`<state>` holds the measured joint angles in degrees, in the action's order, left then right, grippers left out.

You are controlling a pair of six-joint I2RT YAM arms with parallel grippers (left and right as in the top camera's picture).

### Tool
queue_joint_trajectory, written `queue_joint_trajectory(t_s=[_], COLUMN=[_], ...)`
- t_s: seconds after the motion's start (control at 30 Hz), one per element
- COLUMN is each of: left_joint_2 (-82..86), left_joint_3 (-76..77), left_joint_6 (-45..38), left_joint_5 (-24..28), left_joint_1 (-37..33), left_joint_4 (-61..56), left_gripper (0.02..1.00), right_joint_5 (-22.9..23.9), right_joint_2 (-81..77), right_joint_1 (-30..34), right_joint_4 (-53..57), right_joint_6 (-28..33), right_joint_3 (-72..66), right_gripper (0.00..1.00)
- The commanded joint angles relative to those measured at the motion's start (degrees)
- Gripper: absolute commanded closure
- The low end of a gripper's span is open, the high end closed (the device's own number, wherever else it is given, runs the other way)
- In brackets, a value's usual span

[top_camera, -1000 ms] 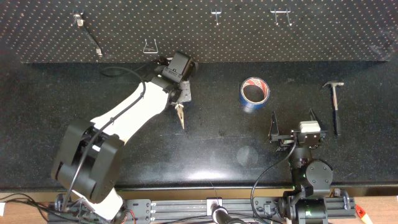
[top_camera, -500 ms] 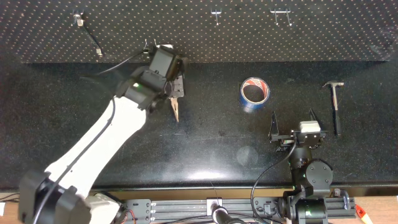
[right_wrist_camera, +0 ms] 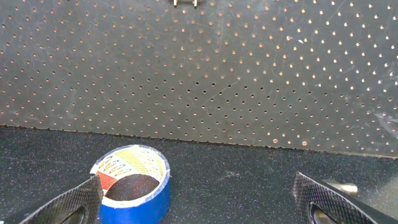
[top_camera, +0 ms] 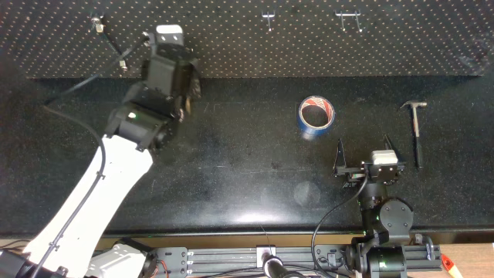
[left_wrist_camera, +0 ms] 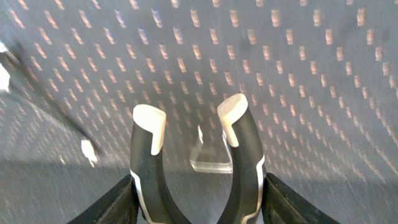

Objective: Place Tools Onto Pegboard

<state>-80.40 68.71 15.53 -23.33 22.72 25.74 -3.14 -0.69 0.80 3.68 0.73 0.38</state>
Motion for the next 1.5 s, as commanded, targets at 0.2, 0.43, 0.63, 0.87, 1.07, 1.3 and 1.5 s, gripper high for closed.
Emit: queue_joint_trajectory(t_s=[0.2, 0.43, 0.63, 0.87, 1.07, 1.3, 1.5], left_joint_2=[-0.4, -5.6, -9.2, -12.4, -13.5, -13.8, -13.8], left_joint_3=[-0.7, -1.3, -1.3, -1.3, -1.3, -2.4, -8.2], left_joint_6=[-16.1, -15.8, -15.8, -15.8, -15.8, -15.8, -13.1], left_joint_5=[-1.7, -1.5, -1.5, -1.6, -1.6, -1.6, -1.5], left_joint_1=[-3.6, -3.6, -3.6, -3.6, -3.6, -3.6, -3.5], left_joint_4=[-17.2, -24.6, -31.0, -35.6, -36.5, -38.1, -45.1], left_gripper=[0.989, 0.989, 0.989, 0.989, 0.989, 0.989, 0.989], right_joint_5=[-0.3, -0.3, -0.3, -0.3, -0.3, -0.3, -0.3], right_joint_2=[0.5, 0.5, 0.5, 0.5, 0.5, 0.5, 0.5], right_joint_1=[0.3, 0.3, 0.3, 0.3, 0.3, 0.3, 0.3], right_joint_4=[0.3, 0.3, 0.3, 0.3, 0.3, 0.3, 0.3], right_joint_6=[-0.7, -0.7, -0.7, -0.7, -0.7, -0.7, -0.7], right_joint_3=[-0.2, -0.2, -0.2, -0.2, -0.2, -0.2, -0.2], right_gripper=[0.009, 0.012, 0.012, 0.012, 0.009, 0.012, 0.012])
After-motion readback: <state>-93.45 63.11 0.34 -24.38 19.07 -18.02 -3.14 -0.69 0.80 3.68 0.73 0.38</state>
